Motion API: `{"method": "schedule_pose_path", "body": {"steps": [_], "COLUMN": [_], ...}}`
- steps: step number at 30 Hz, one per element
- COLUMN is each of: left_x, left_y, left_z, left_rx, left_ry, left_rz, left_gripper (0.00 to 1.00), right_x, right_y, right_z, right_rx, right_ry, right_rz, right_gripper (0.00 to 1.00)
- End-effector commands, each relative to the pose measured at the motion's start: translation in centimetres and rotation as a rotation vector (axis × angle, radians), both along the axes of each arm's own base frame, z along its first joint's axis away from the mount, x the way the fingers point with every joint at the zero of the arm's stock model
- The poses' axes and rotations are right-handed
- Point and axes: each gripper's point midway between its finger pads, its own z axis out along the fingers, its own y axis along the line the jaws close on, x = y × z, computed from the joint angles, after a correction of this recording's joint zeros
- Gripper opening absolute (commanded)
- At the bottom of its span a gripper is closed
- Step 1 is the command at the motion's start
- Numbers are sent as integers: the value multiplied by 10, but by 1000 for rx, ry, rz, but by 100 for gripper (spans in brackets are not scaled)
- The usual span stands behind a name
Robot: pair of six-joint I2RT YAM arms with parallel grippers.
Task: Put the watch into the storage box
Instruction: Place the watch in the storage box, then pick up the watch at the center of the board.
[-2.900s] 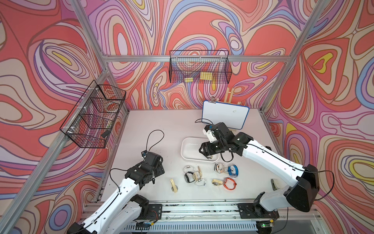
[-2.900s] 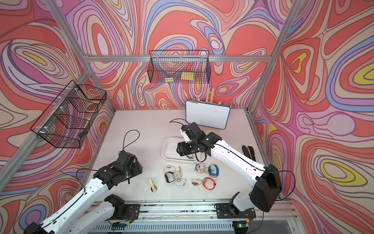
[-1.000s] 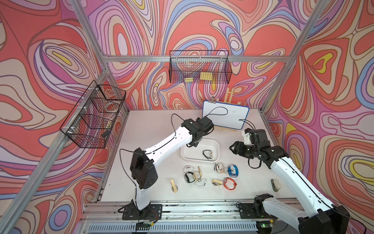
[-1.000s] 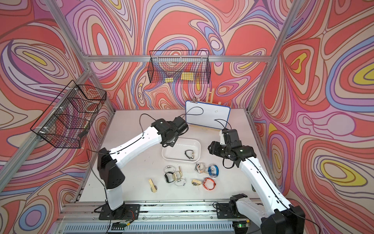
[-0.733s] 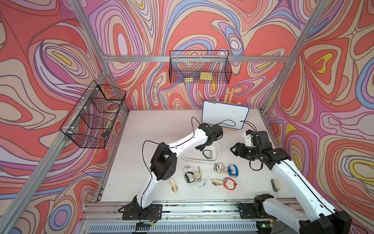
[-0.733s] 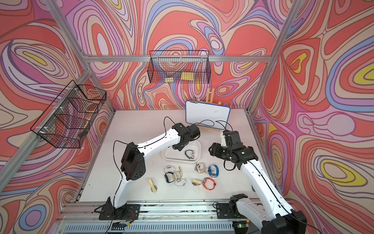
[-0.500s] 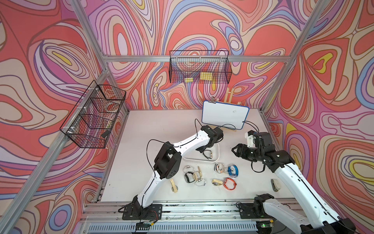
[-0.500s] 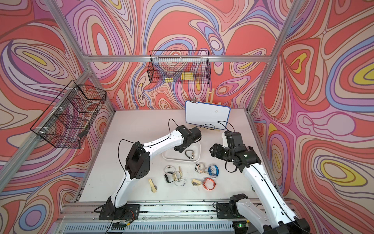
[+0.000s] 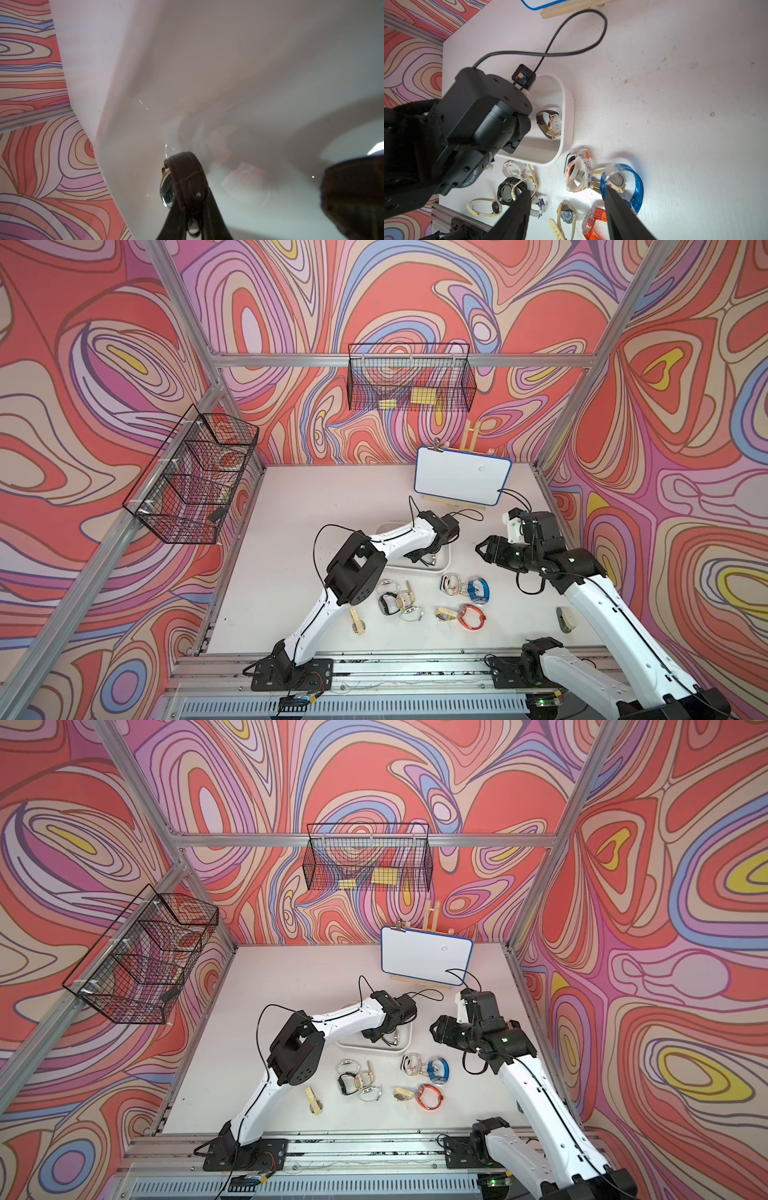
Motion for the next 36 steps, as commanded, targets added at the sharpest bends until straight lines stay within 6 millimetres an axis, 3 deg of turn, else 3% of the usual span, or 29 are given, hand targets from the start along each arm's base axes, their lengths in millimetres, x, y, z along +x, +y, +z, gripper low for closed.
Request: {"method": "schedule_pose_path", "body": {"steps": [1, 6, 11, 19, 22, 27, 30, 36], "left_x": [-7, -13, -15, -25, -34, -73, -107, -166], "left_y": [-11, -20, -26, -13, 1, 18, 32, 67], "left_z": [-3, 9, 41, 122, 149, 193, 205, 181], "left_rx": [-4, -34, -96, -261, -392, -755, -931, -1093], "left_ry": [-8, -23, -73, -183, -193, -188, -149, -35], "left_rz": [-33, -52, -53, 1, 58, 99, 103, 191], "left_gripper": [20, 43, 64, 85, 86, 89, 91, 89], "right_x": [0, 0, 1, -1, -3, -13, -24, -24], "right_y": [0, -1, -1, 0, 5, 10, 3, 1], "right_z": [3, 4, 9, 25, 27, -3, -25, -53], "right_rx": [-1, -5, -11, 0, 30, 28, -8, -25], "right_ry": [-10, -13, -17, -42, -40, 72, 138, 233], "right_rz": [11, 10, 17, 20, 35, 77, 62, 35], "right_gripper": [62, 62, 62, 62, 62, 56, 52, 44]}}
